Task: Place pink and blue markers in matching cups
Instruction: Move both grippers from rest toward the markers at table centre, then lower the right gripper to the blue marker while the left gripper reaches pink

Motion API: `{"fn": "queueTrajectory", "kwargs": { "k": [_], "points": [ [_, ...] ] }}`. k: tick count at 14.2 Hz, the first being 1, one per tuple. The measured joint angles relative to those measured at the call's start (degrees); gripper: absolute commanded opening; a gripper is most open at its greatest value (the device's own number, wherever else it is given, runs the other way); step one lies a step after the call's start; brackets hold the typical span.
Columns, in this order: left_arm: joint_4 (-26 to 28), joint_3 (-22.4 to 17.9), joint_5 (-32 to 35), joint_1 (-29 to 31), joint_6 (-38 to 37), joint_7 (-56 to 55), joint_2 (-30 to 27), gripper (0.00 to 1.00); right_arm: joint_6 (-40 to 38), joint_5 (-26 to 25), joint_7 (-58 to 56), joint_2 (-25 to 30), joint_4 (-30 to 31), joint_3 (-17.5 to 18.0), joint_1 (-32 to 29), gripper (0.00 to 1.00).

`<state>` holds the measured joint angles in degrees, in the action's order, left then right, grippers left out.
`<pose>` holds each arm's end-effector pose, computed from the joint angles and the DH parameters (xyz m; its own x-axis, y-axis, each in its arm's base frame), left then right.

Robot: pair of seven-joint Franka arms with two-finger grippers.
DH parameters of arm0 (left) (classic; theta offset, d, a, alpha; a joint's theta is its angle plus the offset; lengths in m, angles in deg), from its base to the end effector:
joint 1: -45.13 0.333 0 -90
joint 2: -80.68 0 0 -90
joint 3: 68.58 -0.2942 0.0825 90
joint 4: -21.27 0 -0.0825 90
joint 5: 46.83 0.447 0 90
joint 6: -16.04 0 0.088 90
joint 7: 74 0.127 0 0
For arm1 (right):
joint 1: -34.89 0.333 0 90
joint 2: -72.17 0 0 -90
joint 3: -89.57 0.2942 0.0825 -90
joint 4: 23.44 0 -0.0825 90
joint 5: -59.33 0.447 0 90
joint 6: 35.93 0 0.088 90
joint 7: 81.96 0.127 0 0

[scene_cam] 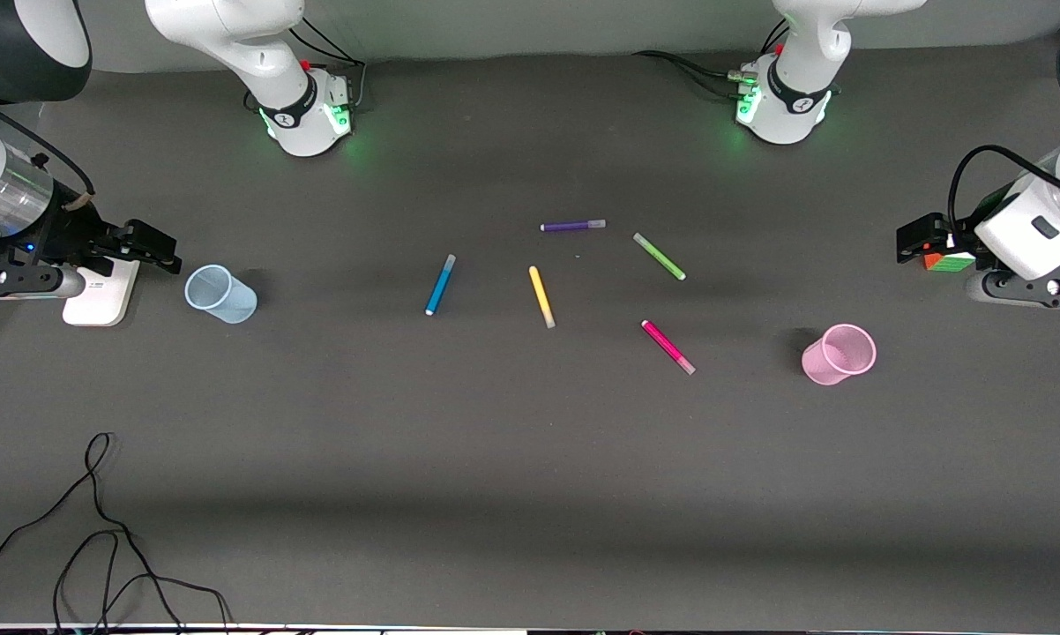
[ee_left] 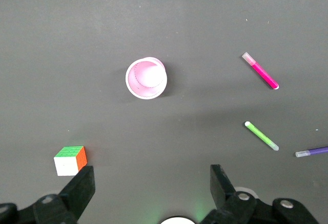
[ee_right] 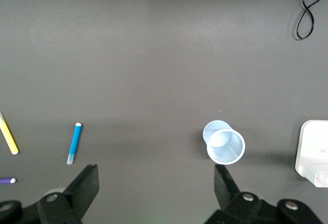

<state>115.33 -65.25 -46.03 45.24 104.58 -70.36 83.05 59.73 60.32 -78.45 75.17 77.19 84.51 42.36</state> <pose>0.6169 -0.0324 0.5176 0.9833 -0.1188 -0.1377 -0.1203 -0.9927 -0.0027 0.6040 0.0266 0.5235 0.9991 -0.0206 -0.0359 -0.0213 -0.9996 -0.0196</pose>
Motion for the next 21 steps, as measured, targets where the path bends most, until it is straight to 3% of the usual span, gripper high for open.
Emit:
{"fn": "queueTrajectory", "kwargs": {
  "k": [8, 12, 17, 21],
  "points": [
    [0.6, 0.0, 0.0, 0.0, 0.3, 0.0, -0.2, 1.00, -0.9, 0.0, 0.2, -1.5, 0.2, 1.5, 1.2, 1.00],
    [0.6, 0.2, -0.1, -0.1, 0.4, -1.2, -0.2, 1.00, -1.9, 0.1, 4.3, -3.8, 0.5, 7.3, -0.3, 1.00],
    [1.0, 7.4, -2.0, -2.4, 0.8, -24.6, 0.3, 1.00, -2.2, 4.2, 14.5, -7.2, 0.6, 11.5, 2.5, 1.00],
    [2.0, 10.9, -3.9, -8.0, 6.7, -42.4, 3.2, 1.00, -2.4, 8.7, 22.9, -12.6, 1.2, 15.7, 2.5, 1.00]
  ]
}}
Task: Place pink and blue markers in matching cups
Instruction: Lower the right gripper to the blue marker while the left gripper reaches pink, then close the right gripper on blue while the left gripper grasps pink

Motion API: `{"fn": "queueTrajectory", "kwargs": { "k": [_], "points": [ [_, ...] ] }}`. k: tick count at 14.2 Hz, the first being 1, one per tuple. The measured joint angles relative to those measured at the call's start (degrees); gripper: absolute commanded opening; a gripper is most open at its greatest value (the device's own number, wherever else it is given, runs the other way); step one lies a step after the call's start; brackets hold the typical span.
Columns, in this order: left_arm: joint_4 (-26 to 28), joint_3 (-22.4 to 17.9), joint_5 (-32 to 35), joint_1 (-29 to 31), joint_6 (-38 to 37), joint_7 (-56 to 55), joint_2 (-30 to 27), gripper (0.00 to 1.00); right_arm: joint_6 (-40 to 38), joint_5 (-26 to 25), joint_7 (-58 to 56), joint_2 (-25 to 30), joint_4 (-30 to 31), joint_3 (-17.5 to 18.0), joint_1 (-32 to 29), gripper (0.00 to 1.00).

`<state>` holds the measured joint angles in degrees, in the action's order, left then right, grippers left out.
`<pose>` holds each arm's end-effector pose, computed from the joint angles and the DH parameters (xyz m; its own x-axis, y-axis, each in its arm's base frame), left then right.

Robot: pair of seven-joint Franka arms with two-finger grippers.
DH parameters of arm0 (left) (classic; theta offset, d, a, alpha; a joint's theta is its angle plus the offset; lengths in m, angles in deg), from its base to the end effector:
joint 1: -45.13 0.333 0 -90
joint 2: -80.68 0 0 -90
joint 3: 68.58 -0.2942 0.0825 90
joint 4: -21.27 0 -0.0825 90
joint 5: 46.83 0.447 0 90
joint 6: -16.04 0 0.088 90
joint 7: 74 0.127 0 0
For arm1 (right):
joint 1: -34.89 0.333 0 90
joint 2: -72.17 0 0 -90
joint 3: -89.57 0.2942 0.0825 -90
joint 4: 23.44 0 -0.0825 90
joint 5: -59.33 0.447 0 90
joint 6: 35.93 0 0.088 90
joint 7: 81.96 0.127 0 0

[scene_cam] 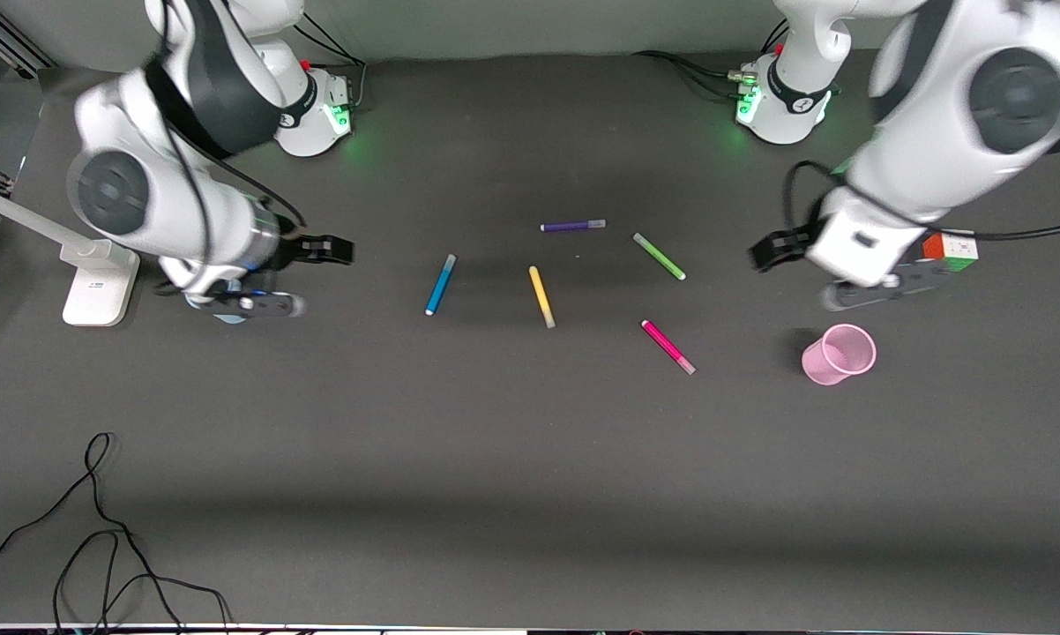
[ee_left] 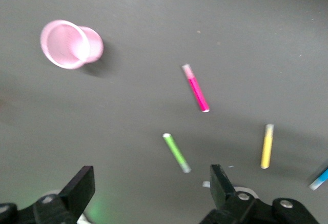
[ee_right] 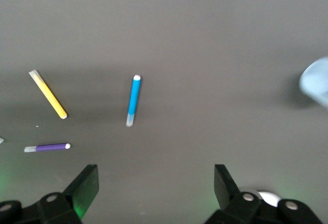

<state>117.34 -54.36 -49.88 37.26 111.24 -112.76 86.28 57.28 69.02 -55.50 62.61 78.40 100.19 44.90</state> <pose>0.5904 -0.2420 0.4742 0.9471 0.2921 -0.1333 0.2935 -0.9559 -0.0095 0.5750 0.2352 0.3790 0.9246 -0.1208 -0.3612 -0.1407 -0.9896 -0.0291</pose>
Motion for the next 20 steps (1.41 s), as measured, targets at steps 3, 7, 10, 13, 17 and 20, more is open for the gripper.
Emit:
{"fn": "queueTrajectory", "kwargs": {
  "k": [3, 7, 10, 13, 17, 20],
  "points": [
    [0.2, 0.4, 0.0, -5.4, 4.7, -12.9, 4.0, 1.00, 1.8, 3.1, 6.0, -9.3, 0.7, 2.4, 0.1, 1.00],
    [1.4, 0.3, 0.0, -6.6, 6.1, -20.1, 6.2, 1.00, 8.7, 4.4, 8.1, -20.5, 0.9, 2.9, 0.2, 1.00],
    [7.4, 0.2, 0.0, -7.0, 14.1, -20.3, 7.0, 1.00, 14.3, 4.9, 8.6, -25.3, 1.1, 2.9, 0.2, 1.00],
    [14.4, 0.3, 0.8, -8.1, 24.2, -22.3, 9.3, 1.00, 18.6, 6.4, 8.7, -27.5, 2.3, 3.0, 0.6, 0.95],
    [16.1, 0.3, 5.3, -9.5, 32.1, -25.8, 16.5, 1.00, 20.6, 6.7, 9.0, -28.1, 3.2, 3.0, 1.4, 0.75],
    [16.1, 0.0, 7.2, -9.5, 37.0, -26.2, 21.6, 1.00, 22.0, 6.7, 9.1, -28.2, 4.3, 3.0, 1.4, 0.57]
  ]
}}
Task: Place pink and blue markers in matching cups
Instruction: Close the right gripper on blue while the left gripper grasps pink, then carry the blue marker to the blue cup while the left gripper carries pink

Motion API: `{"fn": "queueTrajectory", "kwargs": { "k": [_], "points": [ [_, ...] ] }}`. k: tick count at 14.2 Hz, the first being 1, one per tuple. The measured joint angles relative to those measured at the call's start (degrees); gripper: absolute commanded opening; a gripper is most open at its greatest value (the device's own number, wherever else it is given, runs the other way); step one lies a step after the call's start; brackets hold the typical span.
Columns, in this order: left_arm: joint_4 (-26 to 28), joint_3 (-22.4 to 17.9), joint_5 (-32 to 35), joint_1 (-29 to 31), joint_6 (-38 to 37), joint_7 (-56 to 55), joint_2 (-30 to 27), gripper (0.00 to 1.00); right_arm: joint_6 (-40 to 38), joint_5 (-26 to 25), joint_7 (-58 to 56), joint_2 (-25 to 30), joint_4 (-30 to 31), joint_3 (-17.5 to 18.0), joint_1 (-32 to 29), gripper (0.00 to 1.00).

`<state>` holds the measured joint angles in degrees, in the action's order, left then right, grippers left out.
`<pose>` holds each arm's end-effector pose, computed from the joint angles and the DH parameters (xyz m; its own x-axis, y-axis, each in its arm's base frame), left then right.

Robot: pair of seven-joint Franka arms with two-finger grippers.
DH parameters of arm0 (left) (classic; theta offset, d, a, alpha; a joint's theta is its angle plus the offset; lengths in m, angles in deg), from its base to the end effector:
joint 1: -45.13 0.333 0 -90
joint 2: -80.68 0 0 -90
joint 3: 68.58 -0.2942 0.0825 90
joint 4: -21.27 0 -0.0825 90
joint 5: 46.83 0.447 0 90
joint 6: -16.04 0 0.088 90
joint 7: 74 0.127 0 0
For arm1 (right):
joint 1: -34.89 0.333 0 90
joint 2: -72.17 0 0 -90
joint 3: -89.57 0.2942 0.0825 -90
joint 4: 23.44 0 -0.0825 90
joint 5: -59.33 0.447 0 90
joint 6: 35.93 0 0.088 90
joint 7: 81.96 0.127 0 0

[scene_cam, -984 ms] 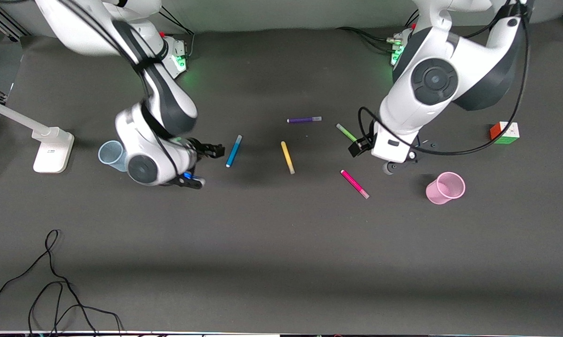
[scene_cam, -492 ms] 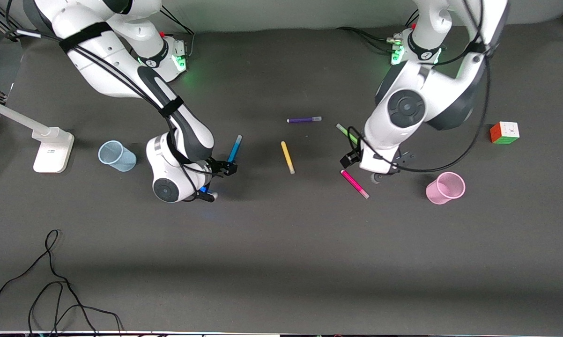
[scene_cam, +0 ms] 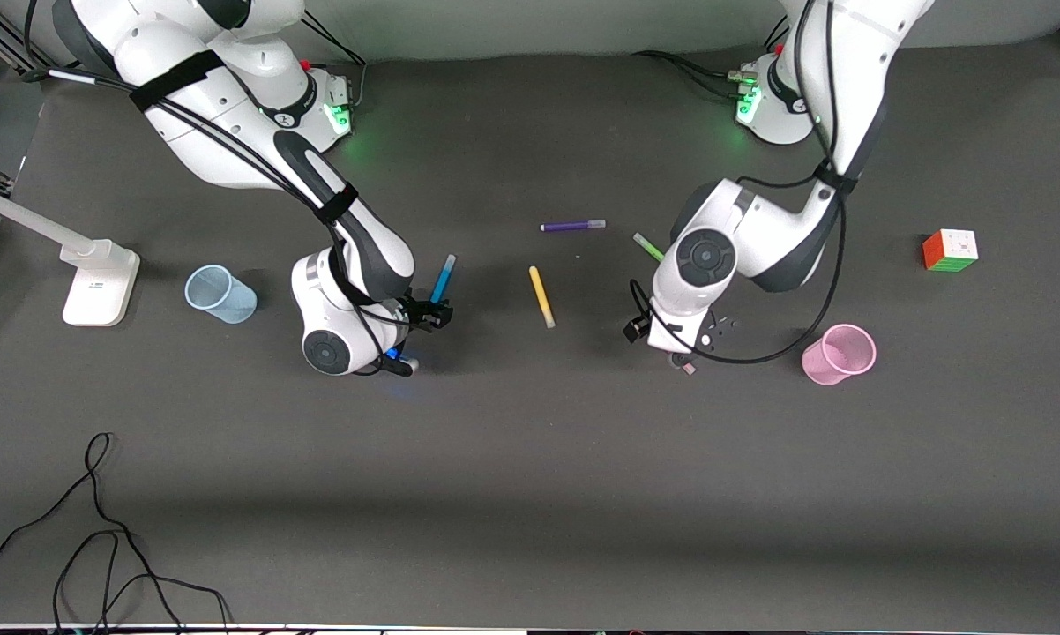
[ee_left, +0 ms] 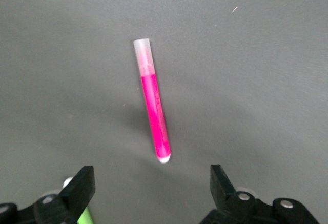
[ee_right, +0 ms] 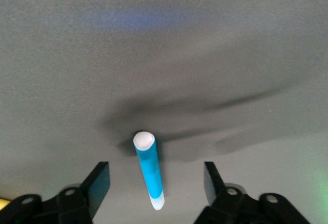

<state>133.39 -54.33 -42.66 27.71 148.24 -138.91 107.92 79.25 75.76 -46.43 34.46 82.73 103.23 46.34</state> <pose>0.5403 -0.3356 0.1434 0.8467 0.5217 -0.1039 0.5171 -0.8531 -0.0696 0.5298 0.2839 0.0653 0.7528 -0.3156 -0.5777 -0.3629 -0.9311 0.0357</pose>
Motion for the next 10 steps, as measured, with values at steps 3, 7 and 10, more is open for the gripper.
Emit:
{"fn": "queueTrajectory", "kwargs": {
  "k": [3, 7, 10],
  "points": [
    [0.0, -0.3, 1.4, 0.0, 2.3, 0.0, 3.3, 0.99, 1.7, 0.0, 0.0, -0.1, 0.7, 0.0, 0.0, 0.30],
    [-0.1, -0.3, 1.6, 0.0, 3.5, 0.0, 4.9, 0.71, 2.0, 0.1, 0.1, -0.1, 0.8, 0.0, 0.0, 0.00],
    [-0.1, -0.3, 1.6, 0.0, 3.5, 0.0, 5.0, 0.57, 2.1, 0.1, 0.1, -0.1, 0.8, 0.0, 0.0, 0.00]
  ]
}}
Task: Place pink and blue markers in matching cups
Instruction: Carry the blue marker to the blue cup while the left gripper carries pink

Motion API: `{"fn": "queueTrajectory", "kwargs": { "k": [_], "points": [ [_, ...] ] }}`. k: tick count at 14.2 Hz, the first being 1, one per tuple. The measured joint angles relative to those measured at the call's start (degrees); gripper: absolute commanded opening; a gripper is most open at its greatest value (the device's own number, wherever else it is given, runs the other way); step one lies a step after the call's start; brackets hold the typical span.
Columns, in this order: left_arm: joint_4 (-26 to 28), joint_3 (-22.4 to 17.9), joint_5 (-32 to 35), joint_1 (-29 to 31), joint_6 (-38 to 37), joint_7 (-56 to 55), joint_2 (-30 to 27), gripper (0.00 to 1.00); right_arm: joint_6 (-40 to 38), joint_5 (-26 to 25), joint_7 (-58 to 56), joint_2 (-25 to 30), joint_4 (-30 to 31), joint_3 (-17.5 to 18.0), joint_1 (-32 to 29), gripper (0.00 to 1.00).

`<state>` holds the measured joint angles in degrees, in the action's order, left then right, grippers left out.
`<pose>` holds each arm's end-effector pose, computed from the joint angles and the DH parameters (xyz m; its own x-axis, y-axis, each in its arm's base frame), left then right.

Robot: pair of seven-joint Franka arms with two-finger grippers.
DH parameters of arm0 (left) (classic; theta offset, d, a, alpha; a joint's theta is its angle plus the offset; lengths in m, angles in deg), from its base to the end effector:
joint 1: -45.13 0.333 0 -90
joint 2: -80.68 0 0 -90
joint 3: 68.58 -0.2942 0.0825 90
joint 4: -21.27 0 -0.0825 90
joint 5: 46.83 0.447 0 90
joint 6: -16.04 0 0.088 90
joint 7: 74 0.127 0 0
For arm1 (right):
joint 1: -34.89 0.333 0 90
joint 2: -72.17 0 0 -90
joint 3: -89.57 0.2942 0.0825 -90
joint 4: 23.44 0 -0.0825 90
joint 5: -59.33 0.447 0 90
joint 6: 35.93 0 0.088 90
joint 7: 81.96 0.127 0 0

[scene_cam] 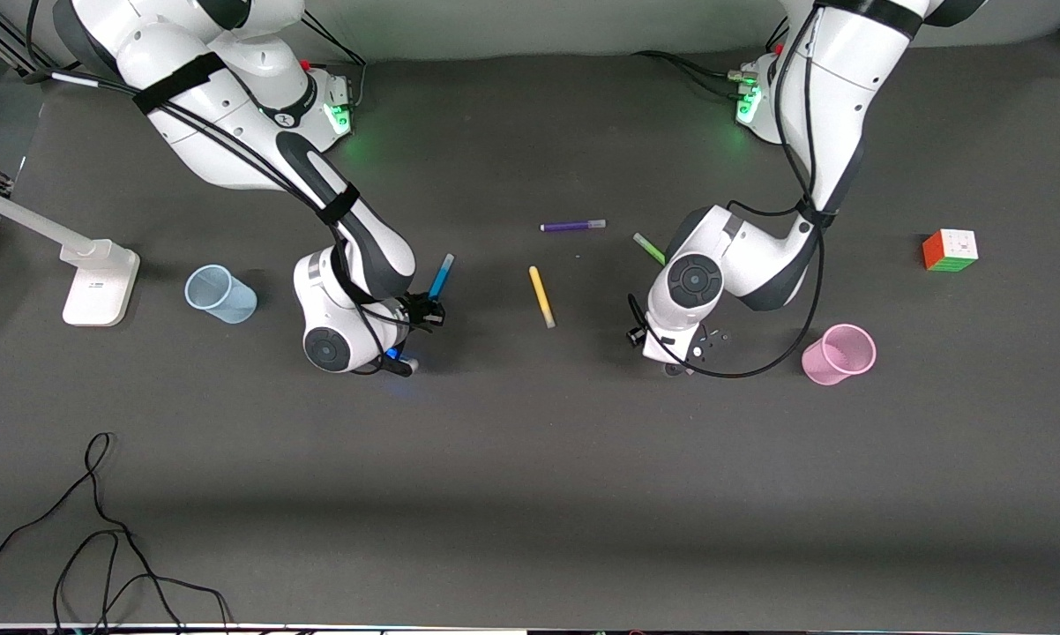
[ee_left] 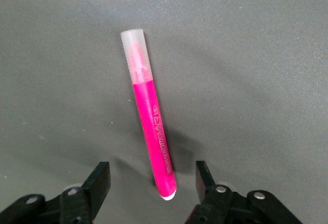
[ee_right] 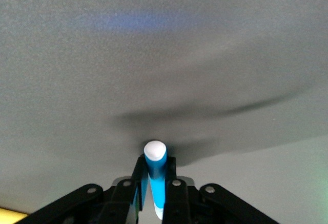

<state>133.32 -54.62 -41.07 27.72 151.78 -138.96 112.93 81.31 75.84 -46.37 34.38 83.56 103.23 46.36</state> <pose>0.5322 -0.3310 0.0944 0.8507 0.5126 -0.1163 0.5056 -0.8585 -0.0862 0.5284 0.2829 0.0599 0.7601 -0.3238 -0.5634 -0.3733 -0.9273 0.0294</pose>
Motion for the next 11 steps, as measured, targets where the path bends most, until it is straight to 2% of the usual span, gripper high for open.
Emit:
{"fn": "queueTrajectory", "kwargs": {
  "k": [1, 4, 6, 7, 11],
  "points": [
    [0.0, 0.0, 0.0, 0.0, 0.0, 0.0, 0.0, 0.49, 0.1, 0.0, 0.0, 0.0, -0.1, 0.0, 0.0, 0.00],
    [0.0, 0.0, 0.0, 0.0, 0.0, -0.2, 0.1, 0.19, -0.2, 0.0, 0.0, 1.1, -0.6, 0.0, -0.1, 0.00],
    [0.0, -0.1, 0.0, 0.0, 0.0, -0.7, 0.1, 0.06, -1.4, 0.0, 0.0, 3.4, -0.7, -0.1, -0.1, 0.00],
    [-0.1, -0.1, 0.0, 0.0, 0.0, -1.0, 0.0, 0.02, -2.4, 0.0, 0.0, 4.8, -0.8, -0.3, -0.1, 0.00],
    [-0.3, -0.2, 0.0, 0.1, 0.1, -1.6, 0.0, 0.00, -6.9, -3.6, 0.0, 11.0, -1.0, -1.9, -0.3, 0.00]
  ]
}}
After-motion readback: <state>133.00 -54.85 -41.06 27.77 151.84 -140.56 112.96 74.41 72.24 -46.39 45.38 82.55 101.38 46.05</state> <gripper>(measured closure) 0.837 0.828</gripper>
